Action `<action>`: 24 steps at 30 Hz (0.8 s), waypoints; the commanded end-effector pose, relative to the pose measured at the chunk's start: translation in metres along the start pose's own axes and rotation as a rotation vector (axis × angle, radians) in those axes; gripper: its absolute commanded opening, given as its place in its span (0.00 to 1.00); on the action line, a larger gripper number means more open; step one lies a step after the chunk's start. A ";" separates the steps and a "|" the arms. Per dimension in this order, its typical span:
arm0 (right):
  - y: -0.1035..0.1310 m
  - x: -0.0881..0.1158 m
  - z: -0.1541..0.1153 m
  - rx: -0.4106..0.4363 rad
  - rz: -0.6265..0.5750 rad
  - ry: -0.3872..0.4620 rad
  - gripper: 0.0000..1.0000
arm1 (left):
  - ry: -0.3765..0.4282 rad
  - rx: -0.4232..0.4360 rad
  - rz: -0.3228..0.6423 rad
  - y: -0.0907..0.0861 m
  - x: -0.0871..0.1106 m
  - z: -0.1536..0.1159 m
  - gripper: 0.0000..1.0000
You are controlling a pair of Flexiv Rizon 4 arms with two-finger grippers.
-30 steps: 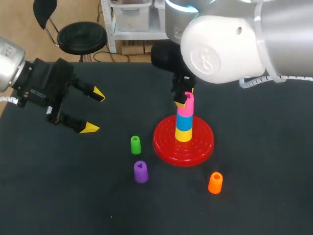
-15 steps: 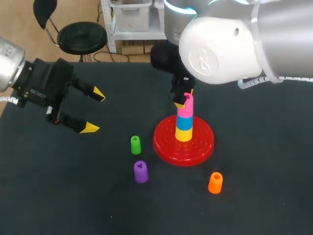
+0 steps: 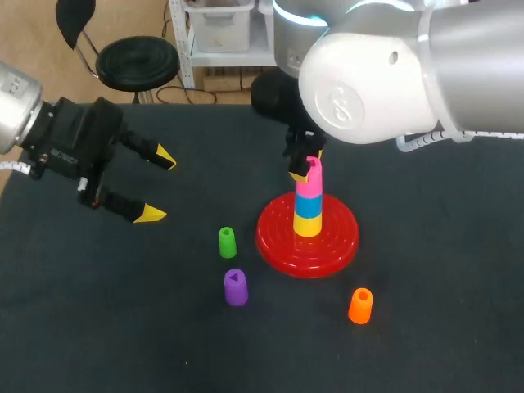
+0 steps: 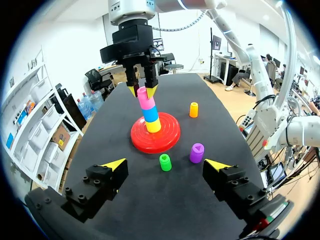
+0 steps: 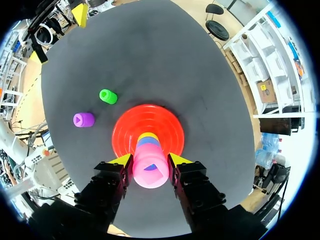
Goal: Pick up and stack the cylinders on the red base in this order: pink,purple,orange,green
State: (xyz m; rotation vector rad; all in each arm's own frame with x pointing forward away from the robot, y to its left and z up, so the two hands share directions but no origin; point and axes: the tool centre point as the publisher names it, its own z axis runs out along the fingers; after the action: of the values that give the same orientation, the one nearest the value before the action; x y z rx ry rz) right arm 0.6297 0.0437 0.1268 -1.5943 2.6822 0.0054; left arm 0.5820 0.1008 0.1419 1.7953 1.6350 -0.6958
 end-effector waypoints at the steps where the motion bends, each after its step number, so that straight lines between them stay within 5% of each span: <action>1: -0.002 0.004 0.003 -0.003 0.009 -0.014 0.00 | -0.003 -0.001 0.002 0.000 0.001 0.000 1.00; 14: -0.002 0.005 0.002 0.009 0.009 -0.017 0.00 | -0.003 -0.001 0.002 0.000 0.001 0.000 1.00; 15: -0.002 0.005 0.001 0.016 0.011 -0.022 0.34 | -0.003 -0.001 0.002 0.000 0.001 0.000 1.00; 16: -0.002 0.005 0.001 0.017 0.012 -0.024 1.00 | -0.003 -0.001 0.002 0.000 0.001 0.000 1.00; 24: -0.002 0.006 -0.008 0.036 0.018 -0.055 1.00 | -0.003 -0.001 0.002 0.000 0.001 0.000 1.00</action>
State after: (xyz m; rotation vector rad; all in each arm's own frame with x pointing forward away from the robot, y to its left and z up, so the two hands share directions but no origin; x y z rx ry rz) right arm 0.6342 0.0415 0.1324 -1.5511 2.6548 0.0035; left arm 0.5820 0.1008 0.1419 1.7953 1.6350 -0.6957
